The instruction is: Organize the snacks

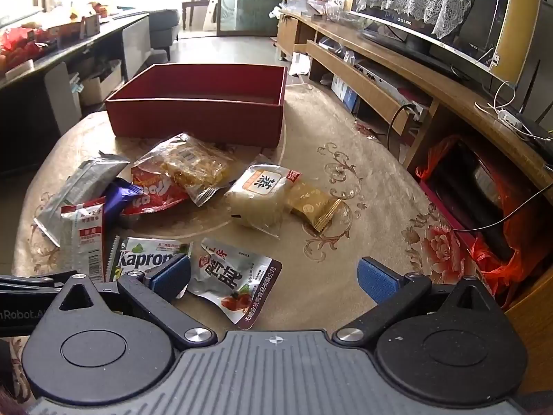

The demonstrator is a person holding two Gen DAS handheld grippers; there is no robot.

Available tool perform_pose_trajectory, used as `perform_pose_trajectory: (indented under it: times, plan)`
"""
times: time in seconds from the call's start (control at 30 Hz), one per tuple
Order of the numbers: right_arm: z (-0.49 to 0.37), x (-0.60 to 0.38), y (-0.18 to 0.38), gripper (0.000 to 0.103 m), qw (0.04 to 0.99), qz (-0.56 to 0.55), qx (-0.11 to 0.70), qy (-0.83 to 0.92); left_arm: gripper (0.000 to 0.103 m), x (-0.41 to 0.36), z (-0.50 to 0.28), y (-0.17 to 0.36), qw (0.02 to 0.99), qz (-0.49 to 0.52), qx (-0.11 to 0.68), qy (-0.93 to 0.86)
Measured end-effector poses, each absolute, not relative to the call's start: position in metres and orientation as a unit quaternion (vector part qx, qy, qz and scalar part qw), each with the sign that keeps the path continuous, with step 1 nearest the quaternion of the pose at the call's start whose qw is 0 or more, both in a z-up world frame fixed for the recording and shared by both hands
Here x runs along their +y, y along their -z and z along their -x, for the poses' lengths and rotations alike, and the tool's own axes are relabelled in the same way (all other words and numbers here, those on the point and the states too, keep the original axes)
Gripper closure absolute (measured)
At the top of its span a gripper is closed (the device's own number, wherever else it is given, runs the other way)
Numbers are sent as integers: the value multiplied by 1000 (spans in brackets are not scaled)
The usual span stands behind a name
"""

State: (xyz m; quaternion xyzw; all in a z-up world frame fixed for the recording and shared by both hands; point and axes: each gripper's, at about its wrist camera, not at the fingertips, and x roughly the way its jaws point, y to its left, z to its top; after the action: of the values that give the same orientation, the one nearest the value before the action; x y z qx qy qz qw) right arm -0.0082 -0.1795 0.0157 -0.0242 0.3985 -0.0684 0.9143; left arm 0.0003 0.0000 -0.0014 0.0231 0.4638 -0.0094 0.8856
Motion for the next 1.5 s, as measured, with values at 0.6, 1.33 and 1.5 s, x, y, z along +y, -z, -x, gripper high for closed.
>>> perform_pose_trajectory:
  times: [0.6, 1.33, 1.5]
  plan:
    - [5, -179, -8, 0, 908, 30, 414, 61, 1, -6, -6, 18, 861, -38, 507, -2]
    - [0, -178, 1, 0, 891, 28, 449, 54, 2, -6, -9, 32, 841, -37, 540, -3]
    - [0, -178, 2, 0, 890, 29, 453, 53, 2, -6, -10, 33, 837, -34, 546, -2]
